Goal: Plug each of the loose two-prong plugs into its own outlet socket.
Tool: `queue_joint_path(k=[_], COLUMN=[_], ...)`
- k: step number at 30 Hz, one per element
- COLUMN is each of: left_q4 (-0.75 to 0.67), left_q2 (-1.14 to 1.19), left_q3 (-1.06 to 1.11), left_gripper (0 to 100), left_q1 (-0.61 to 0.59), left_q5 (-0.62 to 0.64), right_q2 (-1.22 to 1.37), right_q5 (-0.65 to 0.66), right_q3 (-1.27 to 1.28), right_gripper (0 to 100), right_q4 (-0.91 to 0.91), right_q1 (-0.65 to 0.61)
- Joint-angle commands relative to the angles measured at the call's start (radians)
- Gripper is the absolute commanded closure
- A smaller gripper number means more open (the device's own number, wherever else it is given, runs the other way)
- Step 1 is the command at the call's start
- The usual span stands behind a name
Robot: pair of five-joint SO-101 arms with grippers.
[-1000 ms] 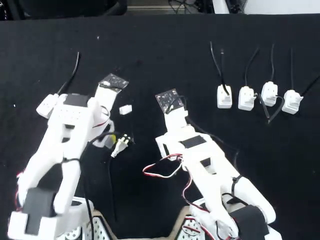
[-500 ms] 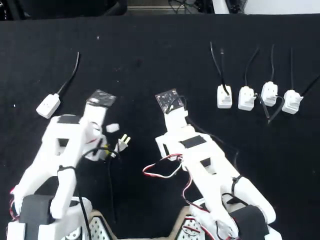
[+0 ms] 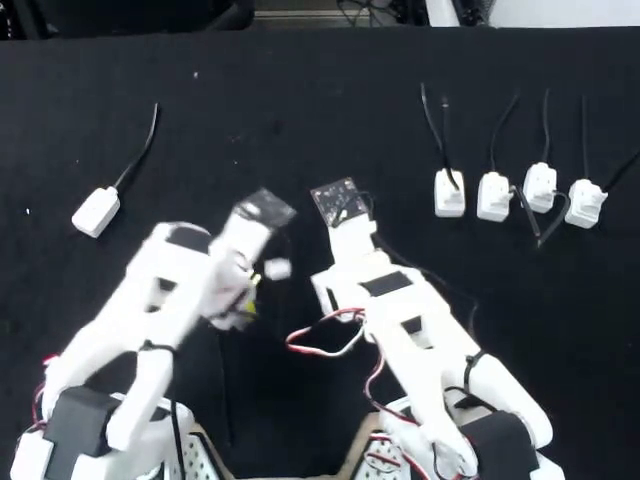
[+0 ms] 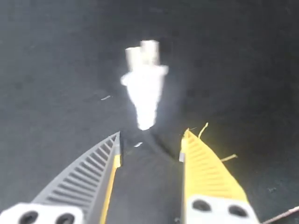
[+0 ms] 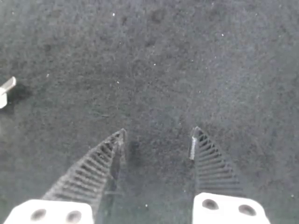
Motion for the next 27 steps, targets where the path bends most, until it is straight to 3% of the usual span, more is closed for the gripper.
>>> queue_joint_path(k=[1, 6, 10, 21, 27], left_q4=[0.147, 0.104, 0.034, 0.018, 0.149], left_q2=[-0.031, 0.009, 0.095, 0.46, 0.717], left_q3=[-0.249, -0.42, -0.507, -0.786, -1.107], left_gripper=[79, 79, 79, 79, 79], left_q1=[-0.223, -0.536, -0.665, -0.674, -0.674], left_q5=[0.012, 0.011, 0.011, -0.132, -0.199], right_q2=[-0.039, -0.039, -0.039, -0.039, -0.039], right_q5=[-0.006, -0.006, -0.006, -0.006, -0.003], right_q3=[-0.051, -0.051, -0.051, -0.051, -0.051], right_gripper=[79.4, 79.4, 79.4, 79.4, 79.4], right_q4=[0.003, 0.003, 0.003, 0.003, 0.003], right_q1=[0.012, 0.012, 0.012, 0.012, 0.012])
